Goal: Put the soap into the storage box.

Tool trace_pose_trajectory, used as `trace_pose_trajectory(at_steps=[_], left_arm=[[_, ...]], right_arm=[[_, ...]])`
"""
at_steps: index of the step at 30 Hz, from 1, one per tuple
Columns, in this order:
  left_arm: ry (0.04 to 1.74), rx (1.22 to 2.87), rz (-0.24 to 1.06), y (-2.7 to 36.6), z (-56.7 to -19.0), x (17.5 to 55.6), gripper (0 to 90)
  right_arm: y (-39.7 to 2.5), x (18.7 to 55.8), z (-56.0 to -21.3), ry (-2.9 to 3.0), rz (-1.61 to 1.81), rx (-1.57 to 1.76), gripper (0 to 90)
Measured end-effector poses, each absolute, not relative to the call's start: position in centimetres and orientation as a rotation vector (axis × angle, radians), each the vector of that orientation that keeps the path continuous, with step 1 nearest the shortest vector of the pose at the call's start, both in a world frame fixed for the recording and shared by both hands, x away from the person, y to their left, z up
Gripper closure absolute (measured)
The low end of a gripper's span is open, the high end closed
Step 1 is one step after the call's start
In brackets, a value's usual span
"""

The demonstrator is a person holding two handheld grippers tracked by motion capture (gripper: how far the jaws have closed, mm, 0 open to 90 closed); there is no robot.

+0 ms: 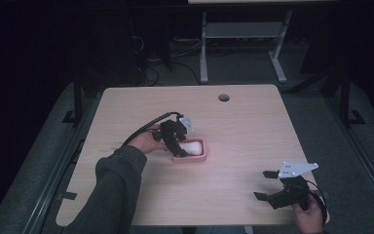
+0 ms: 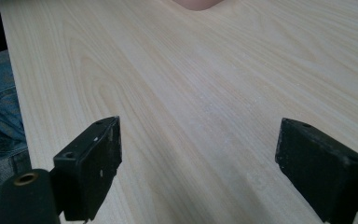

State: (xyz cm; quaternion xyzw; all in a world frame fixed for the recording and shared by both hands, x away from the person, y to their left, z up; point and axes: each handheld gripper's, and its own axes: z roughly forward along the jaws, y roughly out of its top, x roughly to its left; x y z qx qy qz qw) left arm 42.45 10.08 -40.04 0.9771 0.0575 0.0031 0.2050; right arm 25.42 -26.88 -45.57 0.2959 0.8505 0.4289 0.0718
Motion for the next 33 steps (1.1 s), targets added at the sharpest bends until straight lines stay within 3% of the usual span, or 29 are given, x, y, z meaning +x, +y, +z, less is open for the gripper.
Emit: trace_pose_trajectory(at_steps=[33], left_arm=[[0.177,2.706,0.062,12.0,-39.0,39.4,27.3]], right_arm=[[-26.6,25.4,-45.5,2.56,1.269,0.892,14.2]])
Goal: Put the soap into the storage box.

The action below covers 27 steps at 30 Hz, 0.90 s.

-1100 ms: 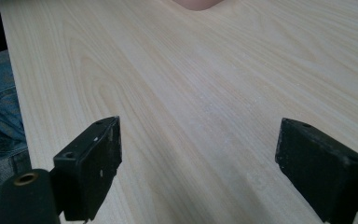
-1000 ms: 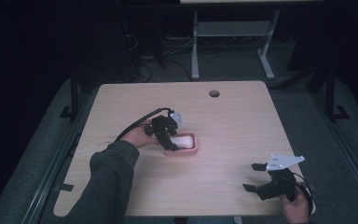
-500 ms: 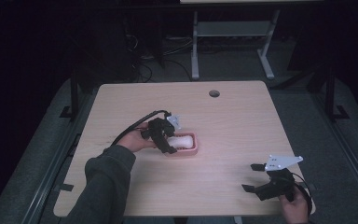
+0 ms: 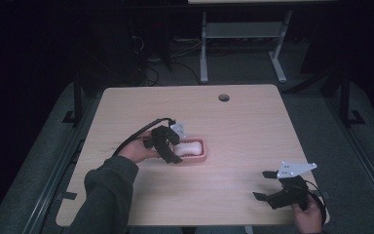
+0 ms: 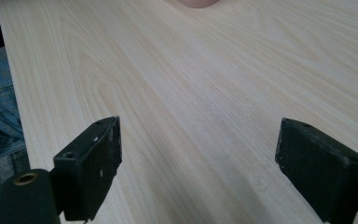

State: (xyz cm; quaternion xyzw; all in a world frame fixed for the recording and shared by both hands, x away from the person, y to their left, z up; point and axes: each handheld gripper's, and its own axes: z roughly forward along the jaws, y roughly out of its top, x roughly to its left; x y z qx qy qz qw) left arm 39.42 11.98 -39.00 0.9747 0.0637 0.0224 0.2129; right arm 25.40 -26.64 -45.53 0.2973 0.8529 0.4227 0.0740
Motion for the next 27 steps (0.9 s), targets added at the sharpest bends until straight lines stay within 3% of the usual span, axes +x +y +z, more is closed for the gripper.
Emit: trace_pose_trajectory(at_steps=[27], left_arm=[[0.234,2.658,0.11,14.8,-39.3,37.0,23.6]], right_arm=[[-27.4,25.5,-45.6,2.535,1.264,0.929,14.1]])
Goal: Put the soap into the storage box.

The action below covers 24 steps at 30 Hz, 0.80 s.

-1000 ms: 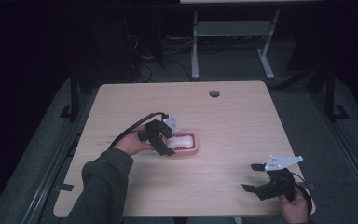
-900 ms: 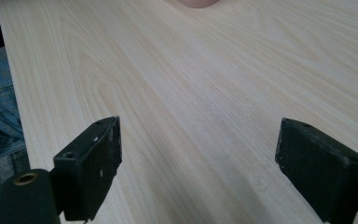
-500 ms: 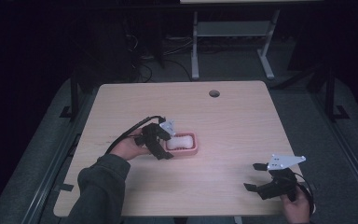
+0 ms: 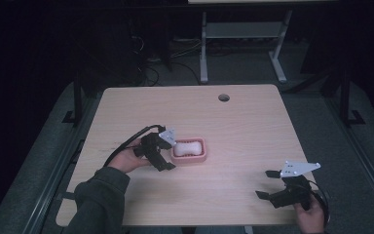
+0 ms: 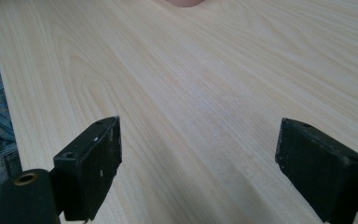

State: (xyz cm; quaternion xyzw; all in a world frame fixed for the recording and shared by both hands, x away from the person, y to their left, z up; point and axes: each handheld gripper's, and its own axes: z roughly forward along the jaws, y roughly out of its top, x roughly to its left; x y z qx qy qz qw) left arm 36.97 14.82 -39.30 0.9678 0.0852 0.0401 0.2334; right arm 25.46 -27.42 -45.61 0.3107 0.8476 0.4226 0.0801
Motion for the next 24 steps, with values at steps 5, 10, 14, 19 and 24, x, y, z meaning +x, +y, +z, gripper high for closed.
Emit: trace_pose_trajectory(at_steps=[5,10,14,19,24], left_arm=[[0.243,2.661,0.112,15.3,-39.5,36.7,22.8],[0.26,2.646,0.118,15.8,-39.7,36.4,22.8],[0.275,2.64,0.121,16.1,-39.8,36.1,22.7],[0.282,2.638,0.119,16.4,-39.6,35.9,22.7],[0.279,2.633,0.128,16.7,-39.7,35.6,22.7]], right_arm=[[-27.6,25.4,-45.6,2.525,1.265,0.944,14.2],[-27.7,25.4,-45.6,2.521,1.264,0.956,14.2],[-27.6,25.5,-45.7,2.524,1.259,0.957,14.2],[-27.7,25.5,-45.7,2.523,1.259,0.959,14.2],[-27.7,25.4,-45.7,2.521,1.258,0.966,14.2]])
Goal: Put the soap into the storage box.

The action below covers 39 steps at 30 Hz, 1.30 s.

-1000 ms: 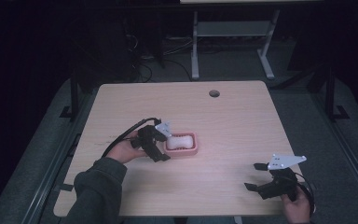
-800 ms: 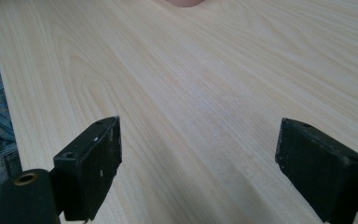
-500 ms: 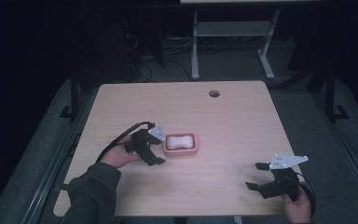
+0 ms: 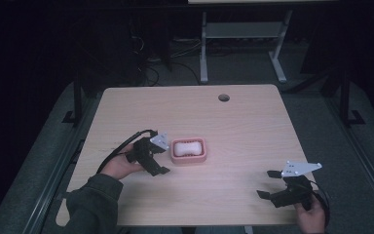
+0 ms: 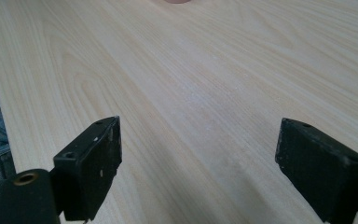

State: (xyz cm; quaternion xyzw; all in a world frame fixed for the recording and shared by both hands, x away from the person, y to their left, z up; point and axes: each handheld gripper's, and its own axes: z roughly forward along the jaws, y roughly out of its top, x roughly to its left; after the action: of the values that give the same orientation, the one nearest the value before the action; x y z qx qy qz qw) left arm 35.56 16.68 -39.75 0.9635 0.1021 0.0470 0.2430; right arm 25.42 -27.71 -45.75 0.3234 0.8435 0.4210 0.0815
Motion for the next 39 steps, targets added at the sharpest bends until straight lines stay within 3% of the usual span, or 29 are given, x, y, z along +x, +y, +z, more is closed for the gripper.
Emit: trace_pose_trajectory(at_steps=[39], left_arm=[[0.376,2.592,0.165,20.0,-41.0,32.5,22.5]], right_arm=[[-27.6,25.4,-45.9,2.535,1.225,0.968,14.1]])
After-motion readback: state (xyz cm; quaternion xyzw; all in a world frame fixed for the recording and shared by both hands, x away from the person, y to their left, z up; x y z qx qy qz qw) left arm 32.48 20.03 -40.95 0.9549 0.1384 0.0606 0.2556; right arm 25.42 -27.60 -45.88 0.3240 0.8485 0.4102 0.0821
